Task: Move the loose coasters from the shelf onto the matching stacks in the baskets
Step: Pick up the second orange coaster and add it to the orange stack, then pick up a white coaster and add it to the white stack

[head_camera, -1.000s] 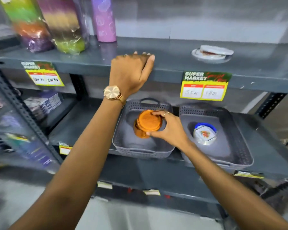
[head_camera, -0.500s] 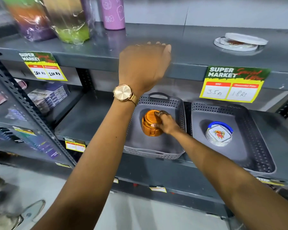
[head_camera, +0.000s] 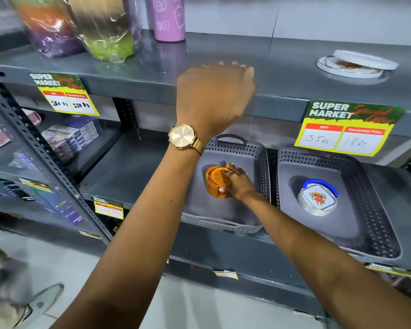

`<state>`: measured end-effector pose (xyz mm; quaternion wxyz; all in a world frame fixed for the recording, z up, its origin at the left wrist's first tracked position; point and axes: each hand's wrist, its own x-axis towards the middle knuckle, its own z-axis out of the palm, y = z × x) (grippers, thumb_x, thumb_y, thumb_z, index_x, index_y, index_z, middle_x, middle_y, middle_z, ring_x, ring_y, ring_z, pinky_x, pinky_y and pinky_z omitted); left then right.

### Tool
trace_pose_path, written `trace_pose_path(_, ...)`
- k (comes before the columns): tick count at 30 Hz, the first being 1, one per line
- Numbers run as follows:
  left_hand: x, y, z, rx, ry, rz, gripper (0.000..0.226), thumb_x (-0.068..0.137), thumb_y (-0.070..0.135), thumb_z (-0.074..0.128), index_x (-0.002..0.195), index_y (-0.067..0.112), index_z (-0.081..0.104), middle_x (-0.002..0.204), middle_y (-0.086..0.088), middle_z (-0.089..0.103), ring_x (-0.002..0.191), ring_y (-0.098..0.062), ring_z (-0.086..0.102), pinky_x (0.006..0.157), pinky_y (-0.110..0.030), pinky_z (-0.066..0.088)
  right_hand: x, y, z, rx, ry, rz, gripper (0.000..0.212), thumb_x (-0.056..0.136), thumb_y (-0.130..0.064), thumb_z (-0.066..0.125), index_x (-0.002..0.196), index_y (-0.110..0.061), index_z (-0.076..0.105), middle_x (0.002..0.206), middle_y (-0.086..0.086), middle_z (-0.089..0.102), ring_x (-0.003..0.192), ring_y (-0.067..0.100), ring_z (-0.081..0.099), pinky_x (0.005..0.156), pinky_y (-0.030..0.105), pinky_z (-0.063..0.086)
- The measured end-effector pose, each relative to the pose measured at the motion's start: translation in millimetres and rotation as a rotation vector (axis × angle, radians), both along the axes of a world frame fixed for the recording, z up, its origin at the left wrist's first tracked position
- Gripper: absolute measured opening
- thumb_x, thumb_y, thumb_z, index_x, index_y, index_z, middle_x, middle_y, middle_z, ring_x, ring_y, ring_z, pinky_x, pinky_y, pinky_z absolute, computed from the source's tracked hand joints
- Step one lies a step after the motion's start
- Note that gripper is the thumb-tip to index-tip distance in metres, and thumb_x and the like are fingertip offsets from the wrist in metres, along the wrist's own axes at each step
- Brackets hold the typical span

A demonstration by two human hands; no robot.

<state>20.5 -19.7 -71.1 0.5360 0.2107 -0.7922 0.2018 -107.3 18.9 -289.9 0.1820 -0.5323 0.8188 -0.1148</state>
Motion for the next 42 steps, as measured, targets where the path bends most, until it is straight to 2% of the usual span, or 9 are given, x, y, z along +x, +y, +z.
trace_pose_path(3, 2, 4, 2, 0.020, -0.027, 0.018, 0.042, 0.093, 0.030, 0.045, 0.056, 0.018, 0.062, 0.050, 0.000, 0.060, 0.053, -0.024, 0.062, 0.050, -0.024, 0.022, 2, 10, 5, -0.022, -0.015, -0.012, 0.079, 0.087, -0.033, 0.064, 0.152, -0.022, 0.020, 0.163, 0.009, -0.002, 0.149, 0.036, -0.005, 0.122, 0.050, 0.005)
trace_pose_path(11, 8, 14, 10, 0.130, -0.102, -0.008, 0.040, 0.094, 0.029, 0.043, 0.060, 0.017, 0.061, 0.055, -0.001, 0.063, 0.056, -0.023, 0.063, 0.048, -0.025, 0.023, 48, 77, 84, -0.310, -0.156, -0.029, 0.066, 0.094, -0.034, 0.054, 0.151, -0.019, 0.025, 0.163, 0.005, 0.006, 0.151, 0.023, -0.002, 0.121, 0.039, 0.006)
trace_pose_path(15, 7, 29, 22, 0.159, -0.136, -0.007, 0.038, 0.092, 0.031, 0.046, 0.058, 0.016, 0.058, 0.051, 0.000, 0.056, 0.045, -0.018, 0.036, 0.044, -0.020, 0.009, 80, 134, 134, -0.439, -0.055, 0.062, 0.062, 0.098, -0.029, 0.049, 0.151, -0.021, 0.019, 0.163, 0.000, 0.005, 0.151, 0.016, -0.006, 0.122, 0.028, 0.003)
trace_pose_path(19, -9, 40, 30, 0.161, -0.258, -0.008, 0.049, 0.089, 0.039, 0.026, 0.070, 0.017, 0.066, 0.063, -0.005, 0.063, 0.055, -0.028, 0.058, 0.047, -0.024, 0.024, 102, 184, 180, -0.565, 0.034, 0.106, 0.060, 0.099, -0.041, 0.040, 0.152, -0.028, 0.016, 0.160, -0.015, 0.005, 0.147, 0.000, -0.010, 0.115, 0.008, -0.004)
trace_pose_path(22, -15, 39, 27, 0.180, -0.260, -0.021, 0.048, 0.092, 0.039, 0.028, 0.078, 0.020, 0.069, 0.065, -0.007, 0.067, 0.066, -0.031, 0.066, 0.050, -0.028, 0.035, 105, 210, 214, -0.737, 0.050, 0.105, 0.060, 0.093, -0.053, 0.036, 0.149, -0.032, 0.028, 0.158, -0.019, 0.019, 0.146, -0.007, 0.005, 0.117, 0.010, 0.008)
trace_pose_path(27, -14, 39, 25, 0.172, -0.277, -0.019, 0.042, 0.089, 0.040, 0.030, 0.098, 0.024, 0.069, 0.080, -0.007, 0.069, 0.077, -0.030, 0.066, 0.053, -0.029, 0.032, 62, 200, 265, -0.998, 0.177, 0.039, 0.048, 0.094, -0.035, 0.047, 0.139, -0.017, 0.048, 0.146, -0.004, 0.045, 0.141, 0.007, 0.034, 0.115, 0.022, 0.027)
trace_pose_path(32, -16, 36, 21, 0.198, -0.259, 0.010, 0.057, 0.081, 0.044, 0.017, 0.099, 0.029, 0.069, 0.078, -0.002, 0.067, 0.070, -0.024, 0.065, 0.050, -0.025, 0.030, -24, 148, 296, -0.726, 0.262, -0.154, 0.056, 0.092, -0.035, 0.058, 0.139, -0.008, 0.045, 0.146, 0.011, 0.043, 0.138, 0.025, 0.037, 0.114, 0.037, 0.031)
trace_pose_path(36, -18, 35, 21, 0.249, -0.239, -0.014, 0.070, 0.075, 0.046, 0.008, 0.109, 0.032, 0.067, 0.091, -0.002, 0.071, 0.086, -0.022, 0.067, 0.052, -0.026, 0.033, -79, 123, 320, -0.370, 0.224, -0.328, 0.072, 0.085, -0.040, 0.066, 0.142, -0.006, 0.038, 0.151, 0.014, 0.037, 0.139, 0.031, 0.035, 0.111, 0.037, 0.032)
trace_pose_path(42, -18, 32, 21, 0.271, -0.278, -0.011, 0.069, 0.075, 0.046, 0.006, 0.110, 0.032, 0.063, 0.090, 0.002, 0.069, 0.084, -0.020, 0.066, 0.051, -0.025, 0.036, -116, 117, 344, -0.069, -0.096, -0.310, 0.084, 0.080, -0.037, 0.073, 0.149, -0.021, 0.029, 0.160, 0.000, 0.019, 0.148, 0.023, 0.019, 0.116, 0.036, 0.022)
